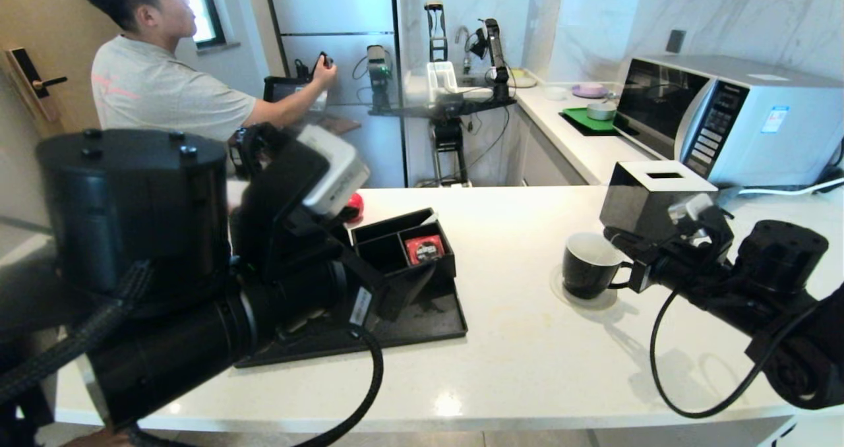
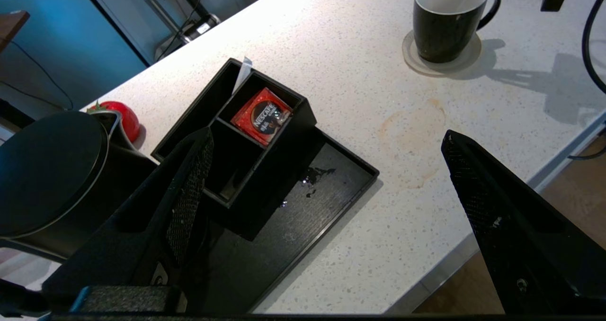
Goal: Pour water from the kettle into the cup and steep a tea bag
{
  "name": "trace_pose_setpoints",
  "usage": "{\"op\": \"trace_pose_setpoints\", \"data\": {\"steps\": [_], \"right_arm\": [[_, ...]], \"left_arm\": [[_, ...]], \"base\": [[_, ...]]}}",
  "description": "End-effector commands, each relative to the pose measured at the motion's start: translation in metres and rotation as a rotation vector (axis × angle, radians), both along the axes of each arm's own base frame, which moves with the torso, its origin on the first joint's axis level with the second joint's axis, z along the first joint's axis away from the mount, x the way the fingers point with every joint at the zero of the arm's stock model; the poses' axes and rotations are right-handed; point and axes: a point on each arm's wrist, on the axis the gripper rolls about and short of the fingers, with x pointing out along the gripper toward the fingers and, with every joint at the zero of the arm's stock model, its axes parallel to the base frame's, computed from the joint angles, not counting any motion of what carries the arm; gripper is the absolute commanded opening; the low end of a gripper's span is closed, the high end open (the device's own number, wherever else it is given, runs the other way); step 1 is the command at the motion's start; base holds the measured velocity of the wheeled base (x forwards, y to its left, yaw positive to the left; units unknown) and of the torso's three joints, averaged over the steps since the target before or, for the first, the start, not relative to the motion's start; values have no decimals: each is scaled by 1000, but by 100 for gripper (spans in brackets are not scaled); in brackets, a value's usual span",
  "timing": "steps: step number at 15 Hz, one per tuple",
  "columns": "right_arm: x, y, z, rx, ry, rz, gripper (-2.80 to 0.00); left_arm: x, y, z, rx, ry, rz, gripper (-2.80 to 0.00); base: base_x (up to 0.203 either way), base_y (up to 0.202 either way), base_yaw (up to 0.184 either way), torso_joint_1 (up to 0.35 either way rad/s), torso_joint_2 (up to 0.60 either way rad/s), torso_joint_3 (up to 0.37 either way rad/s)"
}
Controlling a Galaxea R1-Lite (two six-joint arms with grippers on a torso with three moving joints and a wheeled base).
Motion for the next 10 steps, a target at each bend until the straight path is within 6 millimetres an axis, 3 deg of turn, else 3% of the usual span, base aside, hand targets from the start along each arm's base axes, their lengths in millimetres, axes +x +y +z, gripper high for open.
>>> {"op": "trace_pose_setpoints", "data": {"steps": [1, 5, 10], "right_arm": [[-2, 0, -1, -1, -1, 4, -280], [-1, 0, 5, 4, -24, -1, -280], [6, -1, 41, 15, -158, -3, -280]], "left_arm": [[0, 0, -1, 3, 1, 1, 0], [0, 1, -1, 2, 0, 2, 0], [-1, 0, 0, 2, -3, -2, 0]], "base": [[0, 0, 0, 0, 0, 0], [0, 0, 0, 0, 0, 0], [0, 0, 0, 0, 0, 0]]}}
